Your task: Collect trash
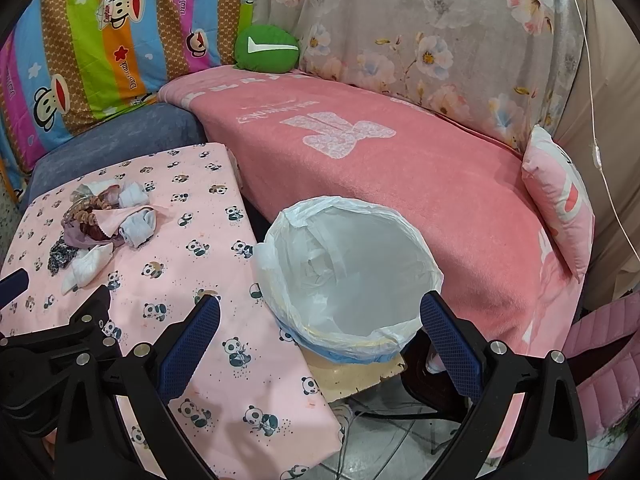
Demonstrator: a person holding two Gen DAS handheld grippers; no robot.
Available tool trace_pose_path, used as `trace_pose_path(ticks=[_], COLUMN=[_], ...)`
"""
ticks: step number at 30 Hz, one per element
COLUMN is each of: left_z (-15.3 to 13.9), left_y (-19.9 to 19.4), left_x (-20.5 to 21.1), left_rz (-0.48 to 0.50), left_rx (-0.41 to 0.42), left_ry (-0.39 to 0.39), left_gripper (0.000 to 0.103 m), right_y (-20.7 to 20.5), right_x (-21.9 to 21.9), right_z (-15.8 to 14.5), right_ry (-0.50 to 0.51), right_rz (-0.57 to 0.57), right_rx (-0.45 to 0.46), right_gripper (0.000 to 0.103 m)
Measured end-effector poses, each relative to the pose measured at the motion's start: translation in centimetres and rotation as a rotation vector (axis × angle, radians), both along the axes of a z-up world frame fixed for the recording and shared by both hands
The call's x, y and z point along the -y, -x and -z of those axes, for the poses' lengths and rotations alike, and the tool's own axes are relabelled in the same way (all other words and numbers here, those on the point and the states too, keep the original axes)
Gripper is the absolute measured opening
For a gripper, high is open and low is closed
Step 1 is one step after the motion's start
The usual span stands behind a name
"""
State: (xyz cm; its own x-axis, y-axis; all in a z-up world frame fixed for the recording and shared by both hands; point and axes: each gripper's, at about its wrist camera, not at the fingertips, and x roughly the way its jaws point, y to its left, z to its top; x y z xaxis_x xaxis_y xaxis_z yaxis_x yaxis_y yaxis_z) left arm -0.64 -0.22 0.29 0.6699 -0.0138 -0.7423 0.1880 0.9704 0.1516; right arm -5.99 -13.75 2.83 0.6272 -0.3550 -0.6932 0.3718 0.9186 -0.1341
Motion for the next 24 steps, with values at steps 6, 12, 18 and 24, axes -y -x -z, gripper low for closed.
trace_pose_path(ticks=[6, 12, 18, 24], left_z=[0.00, -0.07, -0.06, -0.16], left_y=[-0.01, -0.02, -0.01, -0.02], left_x=[0.00, 0.13, 0.12, 0.32], left_rz=[0.000, -0.001, -0.001, 0.002], left_rx=[-0.001, 0.000, 0.000, -0.001], left_ry=[0.001, 0.003, 0.003, 0.004], left_gripper=[0.096, 0.096, 0.096, 0.096], right_y=[0.01, -0.01, 0.00, -0.04], right_x=[-0.08, 0.11, 0.08, 0.06], right_z=[0.06, -0.21, -0.21, -0.25], right_ry=[0.000, 0.000, 0.002, 0.003], right_rz=[0.001, 0.003, 0.004, 0.007], right_rx=[0.000, 0.003, 0.004, 0.008], right_gripper=[0.098, 0.098, 0.098, 0.098])
